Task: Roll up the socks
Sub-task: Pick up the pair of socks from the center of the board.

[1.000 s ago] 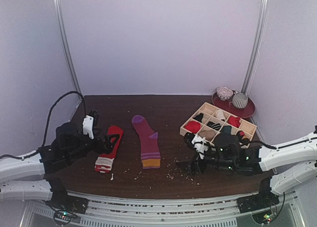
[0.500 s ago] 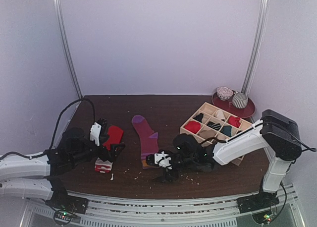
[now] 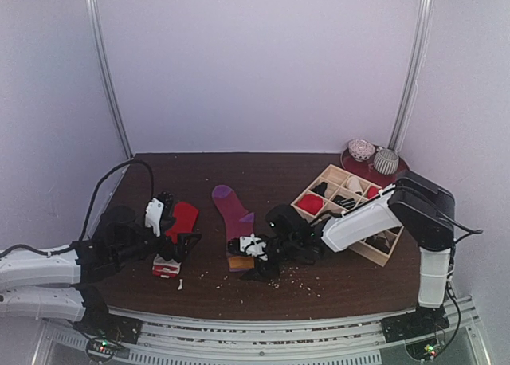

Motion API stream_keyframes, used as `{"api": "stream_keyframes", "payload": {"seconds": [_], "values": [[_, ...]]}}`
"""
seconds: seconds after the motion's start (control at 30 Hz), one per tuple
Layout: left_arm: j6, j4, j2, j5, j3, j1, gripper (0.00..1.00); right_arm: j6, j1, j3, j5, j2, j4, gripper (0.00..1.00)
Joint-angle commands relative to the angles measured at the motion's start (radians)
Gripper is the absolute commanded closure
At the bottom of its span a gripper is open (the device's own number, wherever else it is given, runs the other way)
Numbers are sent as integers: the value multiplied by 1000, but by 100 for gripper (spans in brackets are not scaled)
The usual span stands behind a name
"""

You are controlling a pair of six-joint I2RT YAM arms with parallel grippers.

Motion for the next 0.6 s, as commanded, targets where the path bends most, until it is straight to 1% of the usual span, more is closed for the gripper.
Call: {"api": "stream_keyframes", "payload": {"seconds": [0.0,0.07,0.1,0.13,0.23,0.33,0.4,0.43,0.5,0.57], "values": [[26,29,-4,23,-2,1,2,7,0,25,17,43,-35,33],[28,34,-7,38,-6,1,2,23,0,26,28,59,-39,39],[28,38,-9,44,-8,1,2,34,-1,31,35,66,-48,47],[28,41,-8,49,-11,0,2,45,-2,33,39,69,-59,53],[24,52,-5,62,-18,0,2,97,-2,25,62,67,-85,65],[30,78,3,99,-31,1,8,205,-4,31,57,65,-120,77],[33,91,13,122,-39,-1,12,292,-15,56,-1,72,-168,90],[33,104,18,136,-46,-1,15,347,-22,60,-38,77,-173,94],[34,150,20,179,-76,-10,17,469,-40,79,-98,96,-197,98],[43,216,17,205,-116,-35,18,549,-50,102,-173,115,-240,100]]}}
